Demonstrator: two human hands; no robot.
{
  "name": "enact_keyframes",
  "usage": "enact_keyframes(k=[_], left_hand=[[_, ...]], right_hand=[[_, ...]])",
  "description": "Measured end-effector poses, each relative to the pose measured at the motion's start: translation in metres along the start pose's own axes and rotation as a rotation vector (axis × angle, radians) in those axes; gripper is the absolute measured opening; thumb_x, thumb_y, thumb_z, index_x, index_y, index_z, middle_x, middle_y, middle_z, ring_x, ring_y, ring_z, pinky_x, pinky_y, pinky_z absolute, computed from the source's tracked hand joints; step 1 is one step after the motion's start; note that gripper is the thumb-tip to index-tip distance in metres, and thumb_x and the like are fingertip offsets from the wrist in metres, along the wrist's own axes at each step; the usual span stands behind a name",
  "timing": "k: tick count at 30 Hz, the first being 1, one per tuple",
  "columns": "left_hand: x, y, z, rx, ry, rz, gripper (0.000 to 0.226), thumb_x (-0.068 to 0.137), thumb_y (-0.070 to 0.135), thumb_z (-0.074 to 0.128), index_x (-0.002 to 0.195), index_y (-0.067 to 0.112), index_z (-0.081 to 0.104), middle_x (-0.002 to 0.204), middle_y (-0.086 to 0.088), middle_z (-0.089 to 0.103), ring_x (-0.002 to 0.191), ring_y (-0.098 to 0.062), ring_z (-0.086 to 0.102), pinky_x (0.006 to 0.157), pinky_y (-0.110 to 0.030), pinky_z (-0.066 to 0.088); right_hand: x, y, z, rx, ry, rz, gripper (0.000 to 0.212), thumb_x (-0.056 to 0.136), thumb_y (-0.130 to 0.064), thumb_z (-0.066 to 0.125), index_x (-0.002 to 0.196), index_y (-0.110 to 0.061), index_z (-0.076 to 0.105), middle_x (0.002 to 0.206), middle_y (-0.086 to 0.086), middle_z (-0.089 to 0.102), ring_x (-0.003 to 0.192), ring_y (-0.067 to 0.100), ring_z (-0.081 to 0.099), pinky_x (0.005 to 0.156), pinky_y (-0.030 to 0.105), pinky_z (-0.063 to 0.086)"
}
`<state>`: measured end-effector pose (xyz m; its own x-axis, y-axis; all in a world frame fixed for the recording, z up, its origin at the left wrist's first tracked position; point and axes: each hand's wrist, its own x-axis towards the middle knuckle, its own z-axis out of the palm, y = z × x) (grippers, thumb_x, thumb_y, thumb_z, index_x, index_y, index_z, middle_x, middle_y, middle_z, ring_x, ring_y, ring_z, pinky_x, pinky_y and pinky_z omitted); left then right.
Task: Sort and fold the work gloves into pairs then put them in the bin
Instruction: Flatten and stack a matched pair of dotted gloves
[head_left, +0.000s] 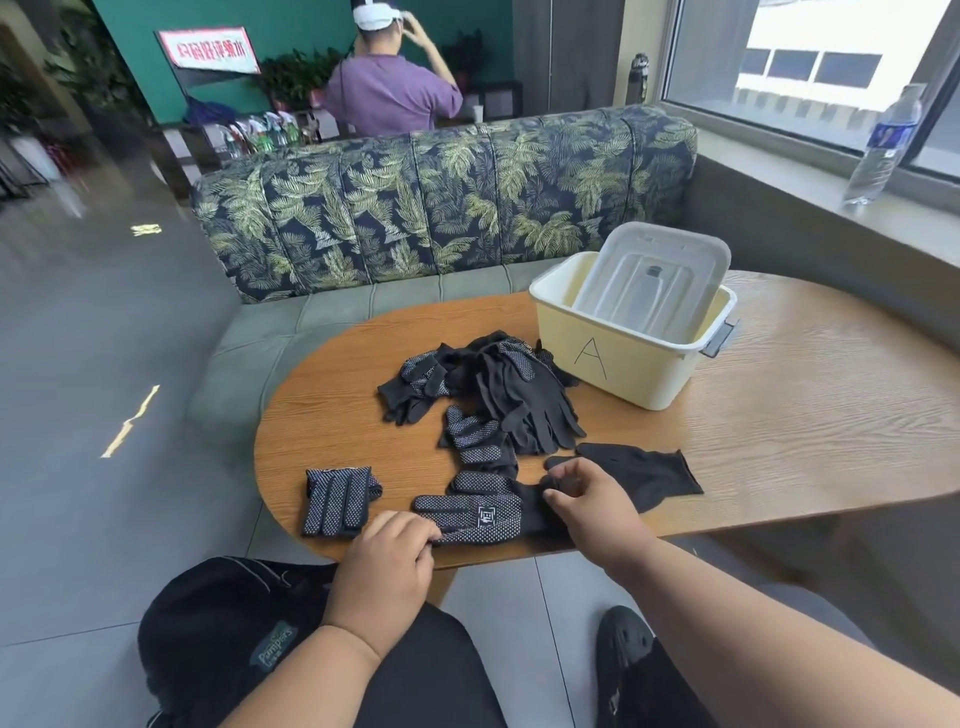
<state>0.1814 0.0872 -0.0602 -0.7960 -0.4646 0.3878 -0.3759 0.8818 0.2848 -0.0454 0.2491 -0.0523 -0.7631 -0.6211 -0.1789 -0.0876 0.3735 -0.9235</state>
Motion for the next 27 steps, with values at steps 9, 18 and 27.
enact_keyframes(k=[9,18,27], left_hand=[[0.001,0.005,-0.010,-0.102,-0.067,-0.177,0.042,0.088,0.038,0.041,0.116,0.025,0.069,0.118,0.015,0.064,0.115,-0.008,0.055,0.103,-0.030,0.047],[0.004,0.022,0.014,0.169,-0.487,-0.214,0.096,0.076,0.076,-0.026,0.162,0.036,-0.012,0.166,0.009,-0.025,0.157,-0.021,-0.019,0.124,-0.042,-0.011],[0.034,0.030,0.005,-0.008,-0.359,-0.364,0.067,0.104,0.060,0.027,0.162,0.028,0.025,0.170,0.004,0.018,0.157,-0.020,0.006,0.128,-0.040,0.008]], right_hand=[[0.001,0.005,-0.001,-0.013,-0.030,-0.009,0.017,0.095,-0.022,0.073,0.107,-0.031,0.065,0.095,-0.005,0.075,0.069,0.006,0.063,0.057,0.015,0.045],[0.001,0.005,0.001,-0.115,-0.015,-0.060,0.012,0.099,-0.021,0.065,0.106,-0.031,0.064,0.082,-0.006,0.067,0.057,0.006,0.056,0.051,0.018,0.044],[0.003,0.009,0.004,-0.136,-0.034,-0.085,0.020,0.102,-0.021,0.063,0.117,-0.035,0.061,0.079,-0.003,0.059,0.061,0.013,0.055,0.052,0.025,0.046]])
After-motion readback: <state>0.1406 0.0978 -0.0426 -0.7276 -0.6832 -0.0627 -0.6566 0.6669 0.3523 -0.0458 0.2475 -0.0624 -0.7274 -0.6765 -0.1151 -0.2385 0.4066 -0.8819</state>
